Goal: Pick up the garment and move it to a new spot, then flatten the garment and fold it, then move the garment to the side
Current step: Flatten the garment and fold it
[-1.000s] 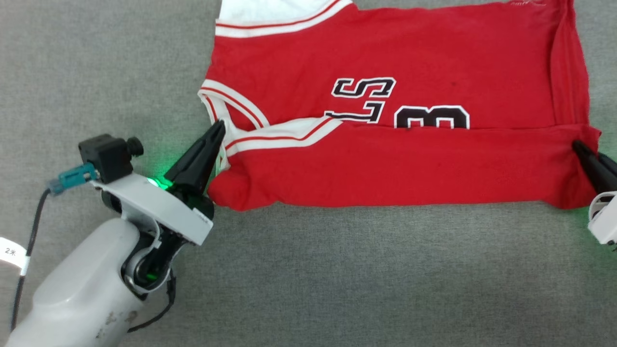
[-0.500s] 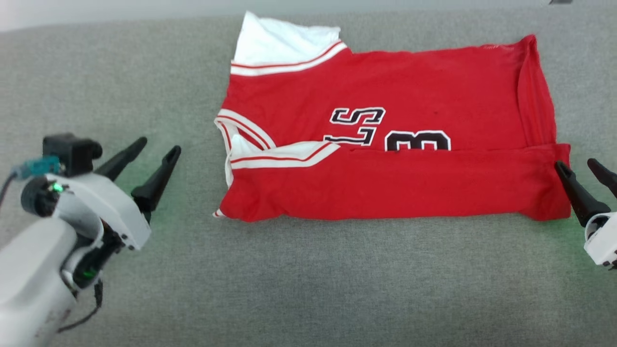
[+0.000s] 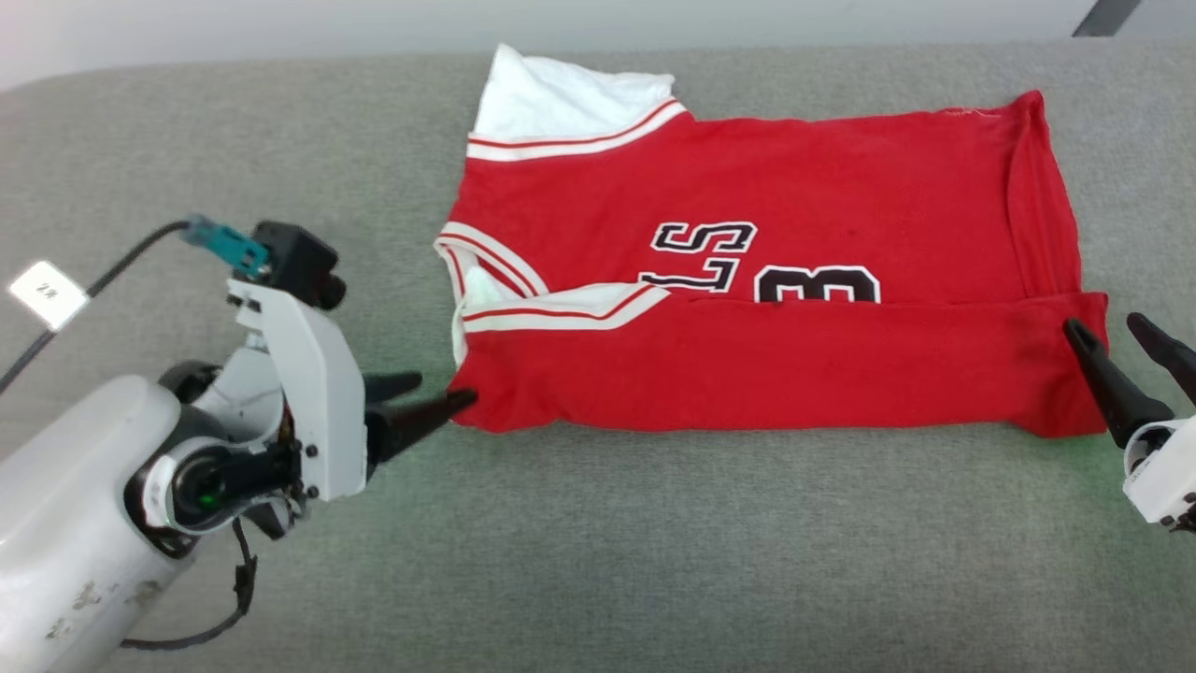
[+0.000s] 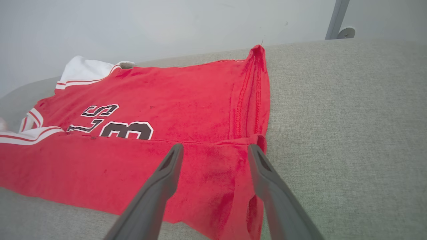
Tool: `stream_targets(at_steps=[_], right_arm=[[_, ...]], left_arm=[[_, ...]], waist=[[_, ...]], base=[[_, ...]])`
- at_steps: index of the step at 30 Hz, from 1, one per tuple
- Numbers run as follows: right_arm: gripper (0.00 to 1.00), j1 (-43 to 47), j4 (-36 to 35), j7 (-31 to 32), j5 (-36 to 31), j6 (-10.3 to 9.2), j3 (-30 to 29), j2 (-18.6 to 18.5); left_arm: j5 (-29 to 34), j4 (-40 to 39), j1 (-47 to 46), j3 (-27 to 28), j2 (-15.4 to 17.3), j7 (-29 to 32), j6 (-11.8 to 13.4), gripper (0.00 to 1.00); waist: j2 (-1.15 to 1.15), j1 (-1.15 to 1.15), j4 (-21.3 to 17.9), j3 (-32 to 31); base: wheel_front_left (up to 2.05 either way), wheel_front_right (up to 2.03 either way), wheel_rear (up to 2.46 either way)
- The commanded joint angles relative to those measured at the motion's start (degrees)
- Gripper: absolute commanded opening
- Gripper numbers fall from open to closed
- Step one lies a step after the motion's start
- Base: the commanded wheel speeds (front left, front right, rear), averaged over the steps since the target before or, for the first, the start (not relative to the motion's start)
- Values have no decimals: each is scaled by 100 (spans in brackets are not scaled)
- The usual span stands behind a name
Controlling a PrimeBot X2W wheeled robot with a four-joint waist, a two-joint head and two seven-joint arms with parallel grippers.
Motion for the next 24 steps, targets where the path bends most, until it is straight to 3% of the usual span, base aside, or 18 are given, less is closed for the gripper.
stream_targets(at_steps=[1, 12, 13, 14, 15, 16, 17, 24], right_arm=[[100, -75, -40, 16, 8, -9, 34, 26], [100, -167, -179, 40, 60, -9, 49, 16], [100, -168, -198, 44, 65, -9, 48, 15], [100, -170, -216, 52, 68, -9, 43, 7], [100, -174, -232, 66, 67, -9, 40, 0], [100, -175, -245, 80, 52, -9, 46, -17], [100, -177, -274, 124, 43, -9, 67, -37], [100, -265, -636, 981, 166, -9, 622, -613]], left_arm=[[-106, 41, -49, -75, -40, 208, 57, 100], [-461, 1369, -241, -201, -558, 740, -55, 100], [-467, 1490, -240, -210, -607, 758, -88, 87], [-503, 1607, -234, -217, -664, 781, -119, 53], [-533, 1708, -221, -238, -711, 826, -162, 40], [-562, 1788, -207, -262, -748, 868, -216, 12], [-590, 1857, -197, -268, -793, 881, -265, 0], [-584, 1976, -160, -225, -902, 731, -561, 0]], waist=[[0, 0, -115, 102], [0, 0, -557, 439], [0, 0, -584, 460], [0, 0, -604, 479], [0, 0, -622, 495], [0, 0, -632, 503], [0, 0, -638, 508], [0, 0, -589, 462]], base=[[0, 0, 0], [0, 0, 0], [0, 0, 0], [0, 0, 0], [0, 0, 0], [0, 0, 0], [0, 0, 0], [0, 0, 0]])
